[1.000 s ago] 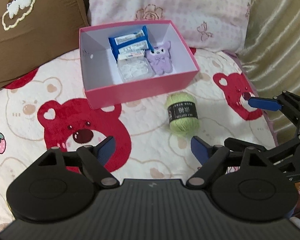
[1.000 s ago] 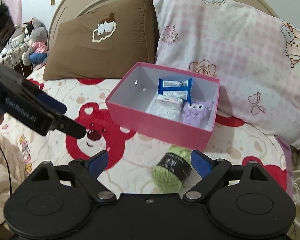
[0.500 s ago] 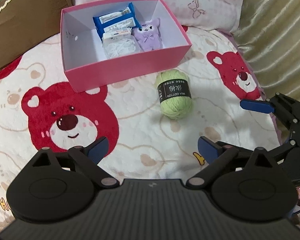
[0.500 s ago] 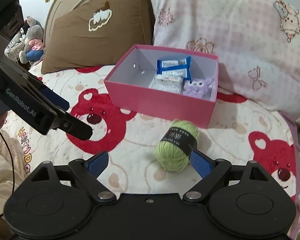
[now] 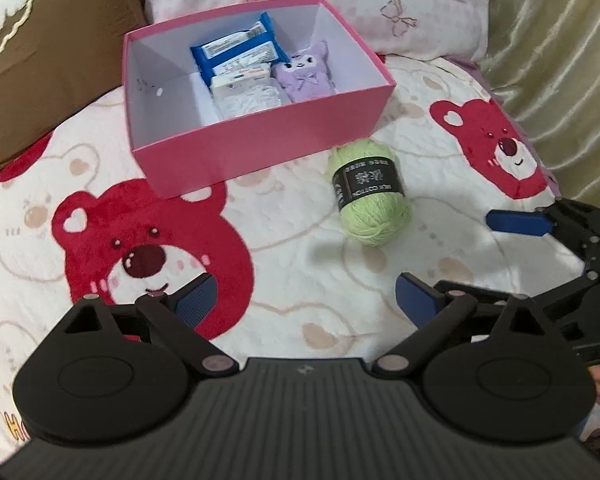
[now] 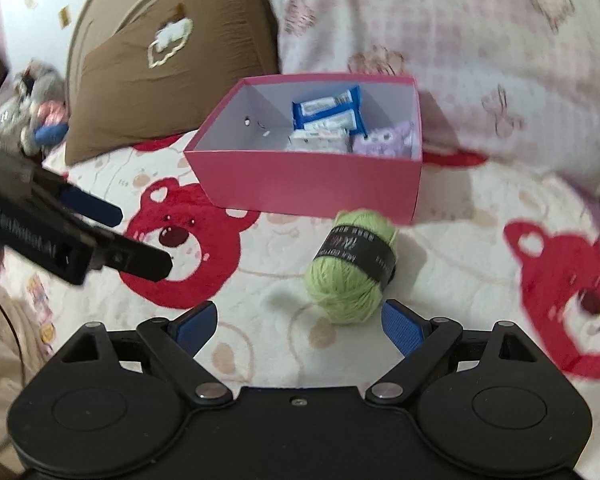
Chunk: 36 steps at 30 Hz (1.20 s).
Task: Organize objects
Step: 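Move both grippers down to the green yarn ball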
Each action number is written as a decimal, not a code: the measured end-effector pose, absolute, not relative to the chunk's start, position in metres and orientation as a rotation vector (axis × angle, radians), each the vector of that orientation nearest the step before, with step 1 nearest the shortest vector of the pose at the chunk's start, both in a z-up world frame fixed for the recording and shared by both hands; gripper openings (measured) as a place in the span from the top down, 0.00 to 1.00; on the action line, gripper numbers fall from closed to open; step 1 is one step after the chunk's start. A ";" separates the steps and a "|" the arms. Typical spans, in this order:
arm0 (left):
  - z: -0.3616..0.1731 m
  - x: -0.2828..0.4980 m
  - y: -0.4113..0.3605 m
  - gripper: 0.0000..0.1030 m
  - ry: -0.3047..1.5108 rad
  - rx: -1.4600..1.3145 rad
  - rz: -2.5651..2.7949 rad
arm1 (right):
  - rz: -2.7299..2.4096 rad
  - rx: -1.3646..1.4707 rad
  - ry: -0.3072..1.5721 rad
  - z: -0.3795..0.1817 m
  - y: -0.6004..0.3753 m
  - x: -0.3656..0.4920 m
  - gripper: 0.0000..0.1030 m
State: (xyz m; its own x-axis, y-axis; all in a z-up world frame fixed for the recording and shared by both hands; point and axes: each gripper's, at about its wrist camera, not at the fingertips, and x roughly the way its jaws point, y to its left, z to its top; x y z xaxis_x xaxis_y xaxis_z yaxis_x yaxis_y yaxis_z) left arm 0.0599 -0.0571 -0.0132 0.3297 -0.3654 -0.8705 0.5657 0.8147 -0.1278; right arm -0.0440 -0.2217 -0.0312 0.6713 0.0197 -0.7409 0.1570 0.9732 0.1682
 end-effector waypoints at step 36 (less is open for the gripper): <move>-0.077 0.105 -0.097 0.06 0.981 -0.065 -0.714 | -0.085 0.245 0.739 -0.090 -0.239 -0.011 0.11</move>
State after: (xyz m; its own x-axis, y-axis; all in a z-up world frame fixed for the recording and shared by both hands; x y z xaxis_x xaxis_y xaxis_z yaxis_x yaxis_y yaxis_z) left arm 0.1053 -0.0966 -0.0771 0.3496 -0.5793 -0.7364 0.5227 0.7729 -0.3599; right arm -0.0112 -0.2392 -0.0901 0.7375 0.0095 -0.6753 0.1627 0.9680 0.1912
